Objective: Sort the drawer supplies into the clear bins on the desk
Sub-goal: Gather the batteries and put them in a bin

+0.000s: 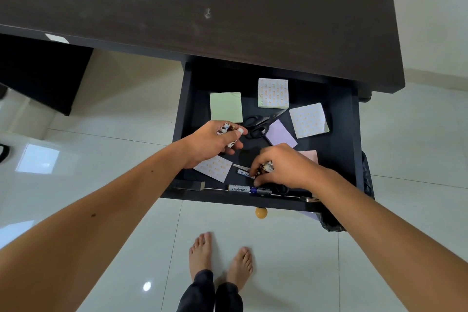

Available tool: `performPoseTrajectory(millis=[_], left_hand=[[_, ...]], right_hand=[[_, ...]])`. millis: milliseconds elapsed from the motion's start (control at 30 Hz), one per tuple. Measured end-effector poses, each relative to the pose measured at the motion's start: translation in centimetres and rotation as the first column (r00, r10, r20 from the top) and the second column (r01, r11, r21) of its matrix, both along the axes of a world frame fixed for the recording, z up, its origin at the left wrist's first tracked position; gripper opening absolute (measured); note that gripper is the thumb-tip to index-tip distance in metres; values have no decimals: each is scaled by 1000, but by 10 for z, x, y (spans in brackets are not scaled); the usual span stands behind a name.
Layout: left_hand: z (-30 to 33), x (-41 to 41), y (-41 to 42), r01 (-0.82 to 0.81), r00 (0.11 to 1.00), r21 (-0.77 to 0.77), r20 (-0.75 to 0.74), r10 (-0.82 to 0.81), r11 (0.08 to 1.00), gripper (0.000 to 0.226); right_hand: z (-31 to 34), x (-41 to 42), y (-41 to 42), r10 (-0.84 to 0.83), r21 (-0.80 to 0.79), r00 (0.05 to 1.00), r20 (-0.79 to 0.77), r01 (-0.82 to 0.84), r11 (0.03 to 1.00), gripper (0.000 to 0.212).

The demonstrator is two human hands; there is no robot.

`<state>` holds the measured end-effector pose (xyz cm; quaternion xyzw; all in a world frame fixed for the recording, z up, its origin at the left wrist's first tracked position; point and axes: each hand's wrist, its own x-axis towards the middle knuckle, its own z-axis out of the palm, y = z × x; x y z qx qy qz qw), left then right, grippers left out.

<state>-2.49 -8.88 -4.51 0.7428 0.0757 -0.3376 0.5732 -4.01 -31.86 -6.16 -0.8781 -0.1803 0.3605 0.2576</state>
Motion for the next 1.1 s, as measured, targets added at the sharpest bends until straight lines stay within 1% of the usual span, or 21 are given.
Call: performPoseTrajectory(millis=[67, 133, 233, 300, 367, 467, 600, 700, 800, 900, 1000, 1100], left_hand=[[-1, 0, -1, -16, 999, -20, -29, 15, 1000, 25], [-2, 0, -2, -24, 998, -22, -53, 23, 999, 22], [0, 1, -2, -8, 997, -13, -71, 7, 1000, 20], [2, 1, -1, -1, 997, -37, -83, -2, 999, 20], [5, 0, -2, 3, 996, -71, -92, -9, 998, 20], [6, -1, -3, 20, 995, -83, -93, -28, 996, 19], [2, -2, 0, 59, 991, -51, -120, -65, 997, 21], [-1, -3, 1, 46, 992, -5, -117, -46, 999, 19], [-3, -2, 0, 36, 994, 23, -109, -33, 999, 24], [-4, -4, 0, 52, 994, 48, -95, -47, 997, 22], [-8, -4, 0, 77, 995, 80, -69, -72, 994, 24], [-11, -5, 2, 125, 991, 85, -63, -119, 989, 21]], right_hand=[[0, -2, -1, -19, -10, 1000, -14, 19, 1000, 27], [1, -2, 1, -26, -23, 1000, 9, 26, 999, 29], [1, 0, 10, 51, -66, 997, 52, -48, 997, 31], [2, 0, 15, 96, -90, 994, 54, -91, 992, 32], [2, 0, 16, 101, -91, 994, 49, -97, 991, 31], [5, 2, 12, 110, -67, 987, 114, -103, 992, 27], [4, 1, 12, 106, -71, 977, 183, -95, 993, 29], [1, -1, 14, 100, -71, 973, 210, -87, 994, 30], [0, 1, 12, 88, -69, 963, 255, -73, 995, 30], [-2, 0, 15, 169, -127, 938, 304, -136, 983, 27], [-1, -1, 18, 226, -173, 916, 331, -177, 969, 31], [1, 3, 16, 226, -188, 919, 325, -171, 967, 26]])
